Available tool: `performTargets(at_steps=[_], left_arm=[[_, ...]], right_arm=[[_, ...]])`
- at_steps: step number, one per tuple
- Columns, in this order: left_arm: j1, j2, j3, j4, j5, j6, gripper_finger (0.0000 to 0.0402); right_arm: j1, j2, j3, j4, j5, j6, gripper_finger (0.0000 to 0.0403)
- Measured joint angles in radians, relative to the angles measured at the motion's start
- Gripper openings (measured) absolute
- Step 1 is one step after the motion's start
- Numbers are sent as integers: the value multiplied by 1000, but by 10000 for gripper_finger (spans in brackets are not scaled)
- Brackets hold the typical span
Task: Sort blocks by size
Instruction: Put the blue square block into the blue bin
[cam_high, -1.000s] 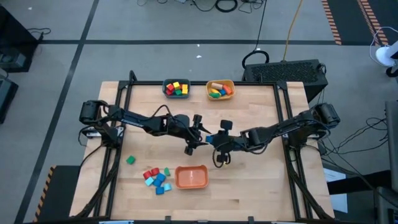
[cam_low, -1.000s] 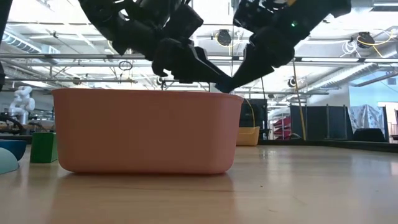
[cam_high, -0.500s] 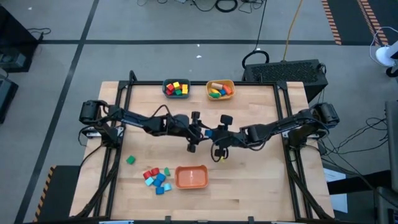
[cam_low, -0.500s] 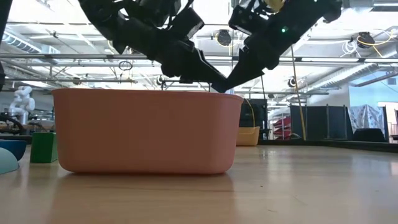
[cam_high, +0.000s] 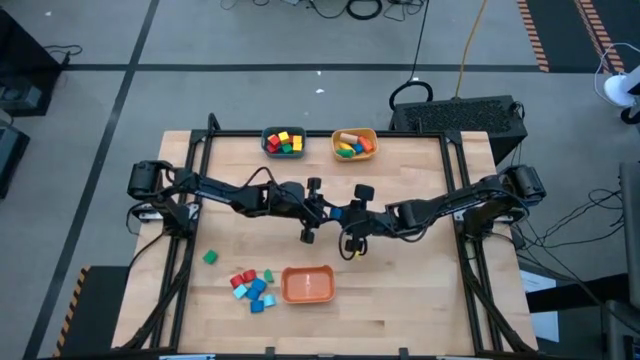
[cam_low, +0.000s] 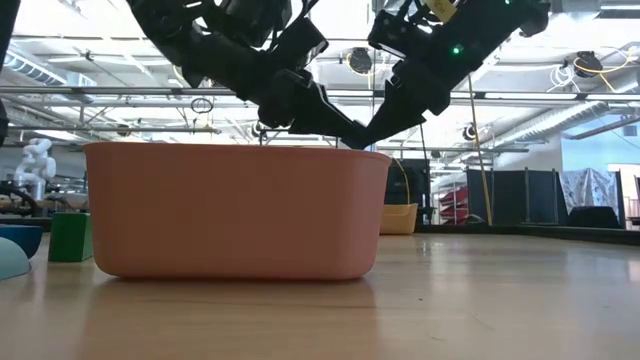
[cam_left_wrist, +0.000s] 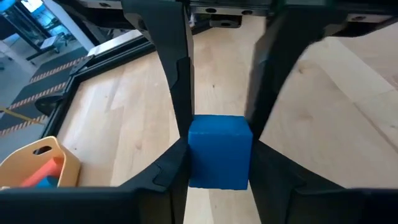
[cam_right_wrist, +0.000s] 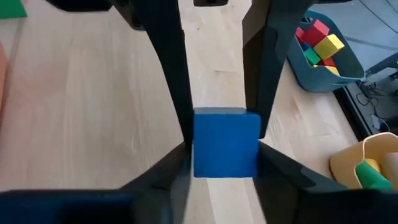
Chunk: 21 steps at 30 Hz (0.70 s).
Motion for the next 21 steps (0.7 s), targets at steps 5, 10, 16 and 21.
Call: performTargets(at_steps=[5, 10, 16, 21], left_arm=[[17, -3, 0, -10, -95, -1, 134], [103, -5, 0, -21, -176, -74, 134], [284, -6, -1, -111, -183, -149, 134], [443, -6, -1, -102, -168, -184, 134]], right_arm=[[-7, 0, 0, -24, 60, 82, 220], [-9, 0, 1, -185, 163, 295, 266], [-9, 0, 1, -348, 177, 495, 267], [8, 0, 0, -358, 177, 547, 258]])
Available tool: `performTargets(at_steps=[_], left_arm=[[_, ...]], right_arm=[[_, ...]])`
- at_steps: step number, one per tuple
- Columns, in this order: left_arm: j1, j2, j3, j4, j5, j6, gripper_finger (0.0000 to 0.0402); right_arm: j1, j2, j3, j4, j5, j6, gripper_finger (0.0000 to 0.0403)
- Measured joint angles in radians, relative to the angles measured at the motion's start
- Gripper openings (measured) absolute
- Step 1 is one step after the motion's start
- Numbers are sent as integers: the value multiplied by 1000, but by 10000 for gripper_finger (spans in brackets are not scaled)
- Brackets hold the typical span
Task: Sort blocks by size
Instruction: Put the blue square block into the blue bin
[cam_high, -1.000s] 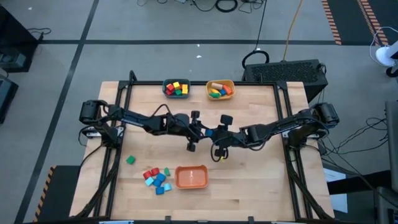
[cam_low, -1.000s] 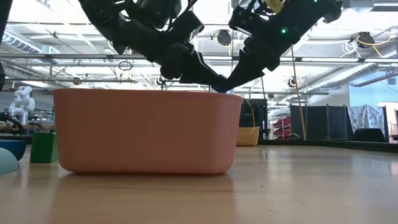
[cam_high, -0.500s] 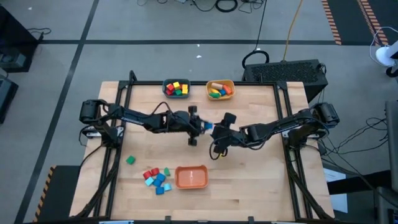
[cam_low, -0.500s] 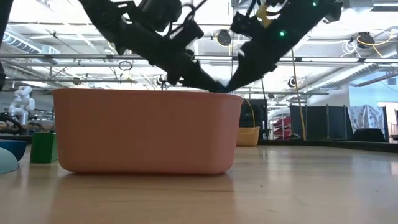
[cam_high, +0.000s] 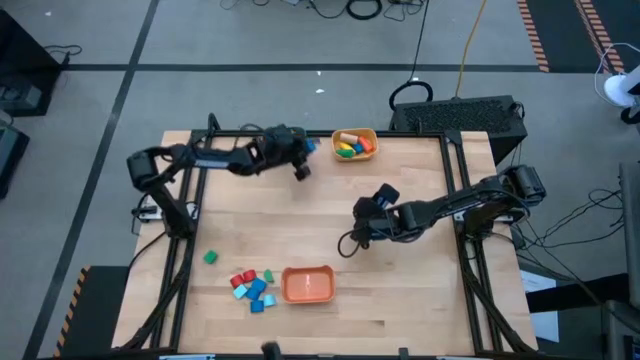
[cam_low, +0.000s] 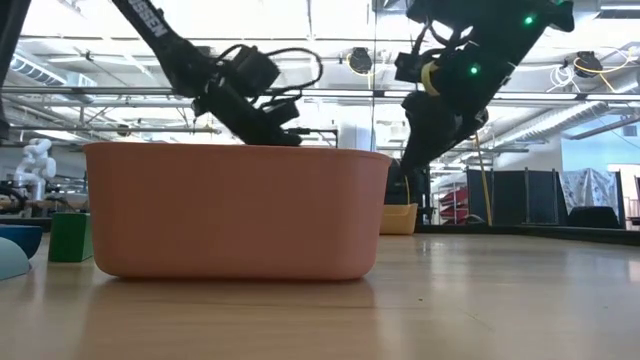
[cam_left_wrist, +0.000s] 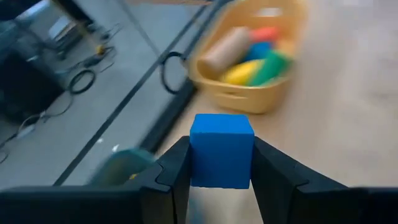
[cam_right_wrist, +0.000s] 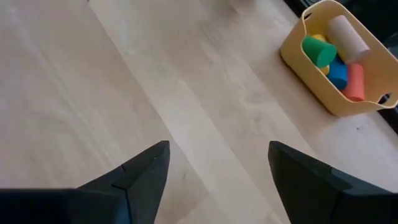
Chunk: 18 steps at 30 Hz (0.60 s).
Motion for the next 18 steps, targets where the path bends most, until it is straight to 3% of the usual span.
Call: performTargets(at_steps=[8, 18], left_arm=[[156, 32, 0, 28, 58, 27, 134], [205, 148, 0, 105, 102, 26, 147]], right_arm=[[7, 0, 0, 71, 5, -2, 256], [7, 0, 0, 181, 5, -52, 256]])
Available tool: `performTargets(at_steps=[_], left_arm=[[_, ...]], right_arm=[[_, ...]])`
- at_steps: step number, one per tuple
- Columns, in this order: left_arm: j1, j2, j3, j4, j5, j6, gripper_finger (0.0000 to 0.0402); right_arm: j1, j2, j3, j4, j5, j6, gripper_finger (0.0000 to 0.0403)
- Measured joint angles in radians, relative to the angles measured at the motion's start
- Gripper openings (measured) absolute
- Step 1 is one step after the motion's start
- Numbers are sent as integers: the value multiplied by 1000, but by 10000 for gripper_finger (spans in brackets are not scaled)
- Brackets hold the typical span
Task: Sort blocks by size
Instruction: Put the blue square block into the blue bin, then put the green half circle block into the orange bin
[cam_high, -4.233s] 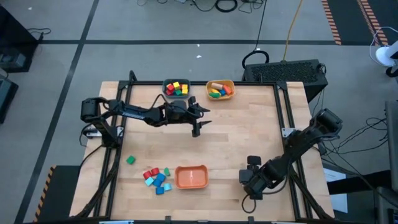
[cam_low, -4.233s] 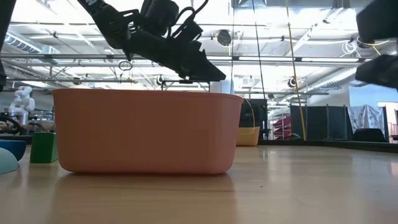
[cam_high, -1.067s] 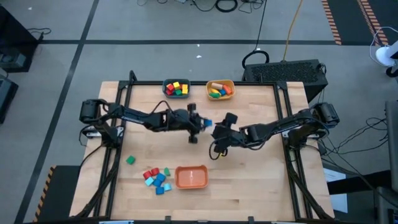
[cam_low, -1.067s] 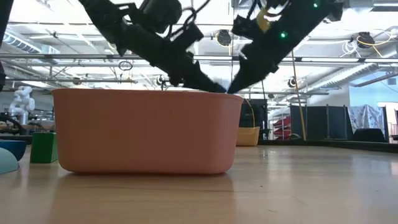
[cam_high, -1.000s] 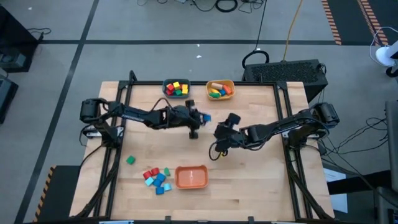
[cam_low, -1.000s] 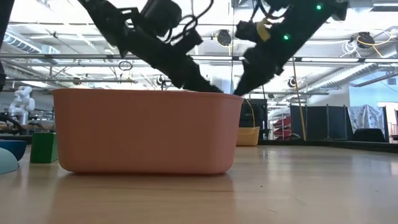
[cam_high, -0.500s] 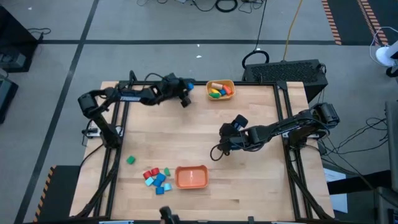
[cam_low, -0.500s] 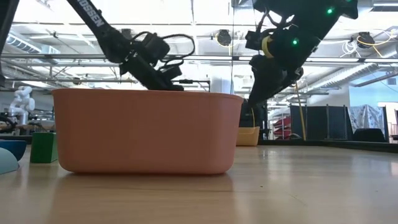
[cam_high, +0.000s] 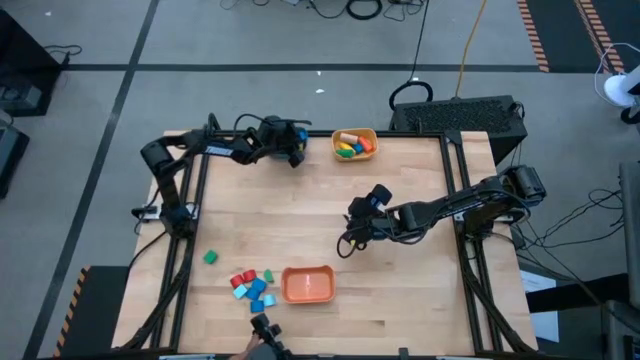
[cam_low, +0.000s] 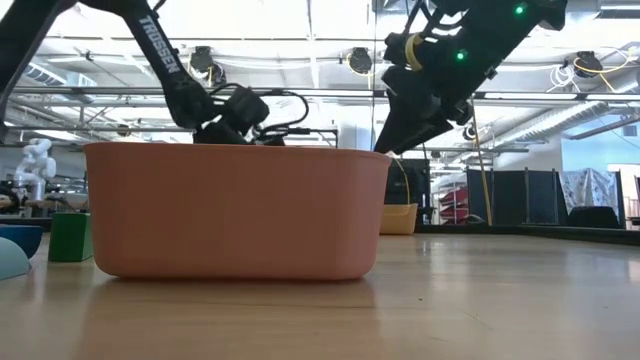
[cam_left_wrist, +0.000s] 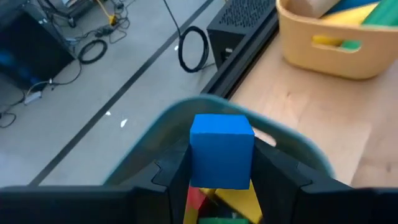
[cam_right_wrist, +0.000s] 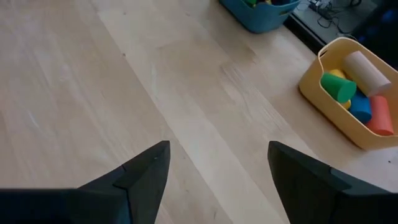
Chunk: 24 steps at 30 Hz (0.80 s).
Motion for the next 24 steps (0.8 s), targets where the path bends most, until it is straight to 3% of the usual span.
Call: performTargets(at_steps=[6, 17, 24], left_arm=[[0, 7, 0, -4, -23, 1, 162], [-1, -116, 0, -100, -24, 2, 237], [-42, -264, -9, -334, -24, -6, 246]], right_arm=[[0, 0, 0, -3, 0, 4, 256], [0, 0, 0, 25, -5, -1, 265], [-27, 50, 0, 218, -222, -134, 262]])
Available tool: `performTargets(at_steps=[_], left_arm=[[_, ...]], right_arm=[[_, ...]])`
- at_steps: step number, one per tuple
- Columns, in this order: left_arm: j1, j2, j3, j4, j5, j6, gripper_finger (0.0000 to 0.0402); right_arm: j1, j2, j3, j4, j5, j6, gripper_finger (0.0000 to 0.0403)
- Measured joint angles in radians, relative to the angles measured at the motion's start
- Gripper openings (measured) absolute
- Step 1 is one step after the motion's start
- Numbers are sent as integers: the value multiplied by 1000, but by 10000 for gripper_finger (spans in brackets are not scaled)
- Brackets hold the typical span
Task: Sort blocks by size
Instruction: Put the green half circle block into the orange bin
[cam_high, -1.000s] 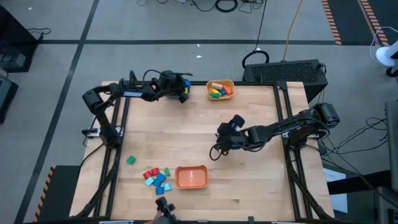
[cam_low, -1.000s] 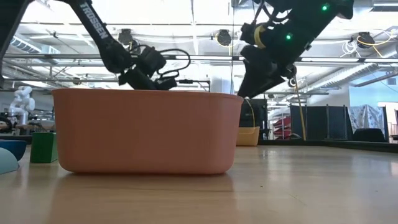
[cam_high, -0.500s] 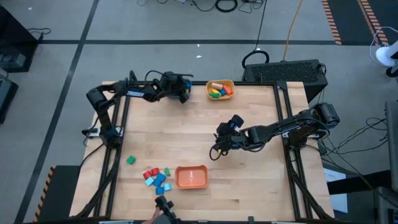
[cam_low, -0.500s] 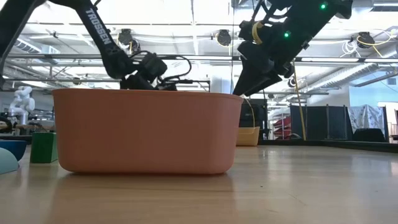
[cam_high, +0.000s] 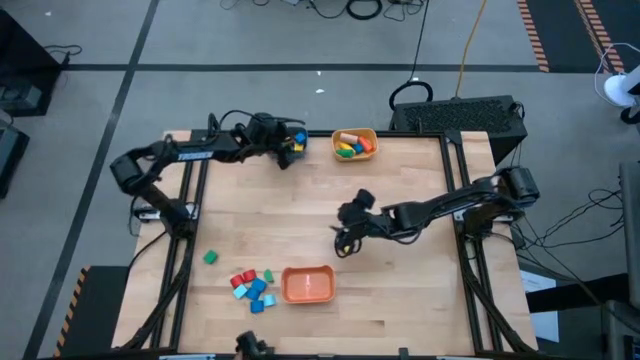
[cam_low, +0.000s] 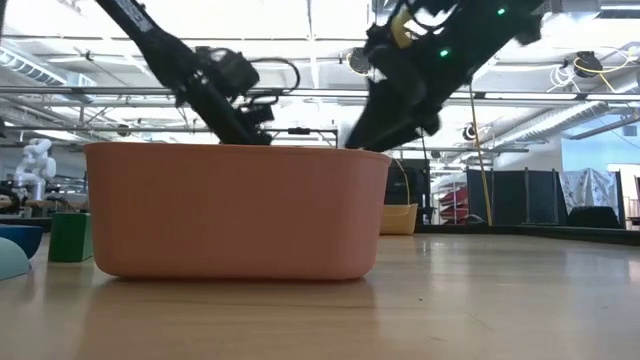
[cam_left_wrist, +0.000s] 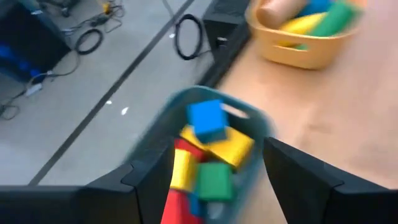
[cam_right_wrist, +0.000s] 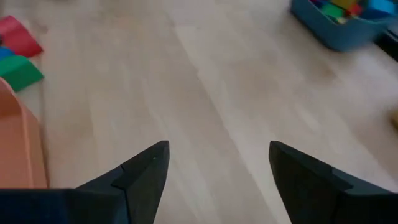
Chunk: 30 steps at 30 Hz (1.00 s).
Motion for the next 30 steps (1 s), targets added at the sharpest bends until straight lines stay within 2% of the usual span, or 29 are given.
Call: performTargets(at_steps=[9, 17, 21, 30], left_arm=[[-181, -250, -122, -93, 1, -96, 246], [-355, -444, -256, -108, 0, -255, 246], [-445, -496, -313, -117, -19, -335, 246], [-684, -518, -364, -145, -184, -500, 246]], right_arm=[[-29, 152, -1, 310, -98, -72, 256], [-28, 190, 0, 467, -215, -98, 256], [-28, 190, 0, 493, -240, -107, 256], [-27, 190, 0, 520, -258, -150, 256]])
